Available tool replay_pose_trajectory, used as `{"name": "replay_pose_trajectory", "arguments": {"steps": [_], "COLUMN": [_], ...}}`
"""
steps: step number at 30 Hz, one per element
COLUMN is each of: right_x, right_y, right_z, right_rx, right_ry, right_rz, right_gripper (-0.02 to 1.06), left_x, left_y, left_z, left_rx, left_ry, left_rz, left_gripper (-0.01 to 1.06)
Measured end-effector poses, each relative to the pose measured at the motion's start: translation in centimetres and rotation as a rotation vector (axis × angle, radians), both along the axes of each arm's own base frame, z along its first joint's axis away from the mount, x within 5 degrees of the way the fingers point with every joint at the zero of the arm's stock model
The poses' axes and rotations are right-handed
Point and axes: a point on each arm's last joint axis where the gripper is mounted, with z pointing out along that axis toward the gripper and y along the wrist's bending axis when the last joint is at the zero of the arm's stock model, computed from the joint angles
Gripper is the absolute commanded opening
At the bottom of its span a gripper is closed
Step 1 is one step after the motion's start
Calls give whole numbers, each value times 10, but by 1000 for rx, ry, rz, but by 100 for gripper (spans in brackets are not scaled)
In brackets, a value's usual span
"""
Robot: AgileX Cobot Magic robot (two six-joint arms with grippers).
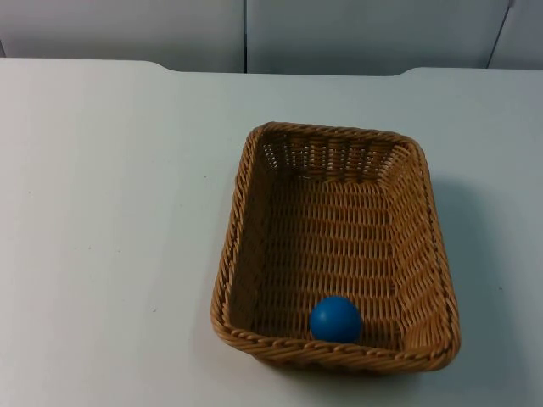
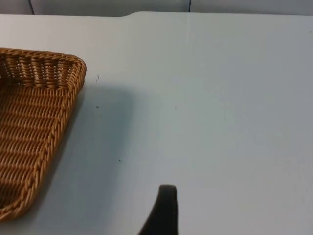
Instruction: Pick up the basket with the left hand and place the ball into the basket with the right hand.
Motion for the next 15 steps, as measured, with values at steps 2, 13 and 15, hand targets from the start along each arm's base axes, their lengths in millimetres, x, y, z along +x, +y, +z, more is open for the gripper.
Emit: {"name": "replay_pose_trajectory", "arguments": {"steps": [2, 13, 15], "right_x": [0, 0, 0], "right_y": [0, 0, 0], "right_z": [0, 0, 0], "right_rx": [0, 0, 0], "right_ry": [0, 0, 0], "right_rz": [0, 0, 0], "right_gripper": [76, 76, 76], "left_x": [0, 0, 0], "left_y": [0, -1, -2], "left_z": [0, 0, 0], "left_rx": [0, 0, 0], "left_ry": [0, 0, 0], "left_rz": [25, 193, 223], "left_gripper": [105, 105, 105]}}
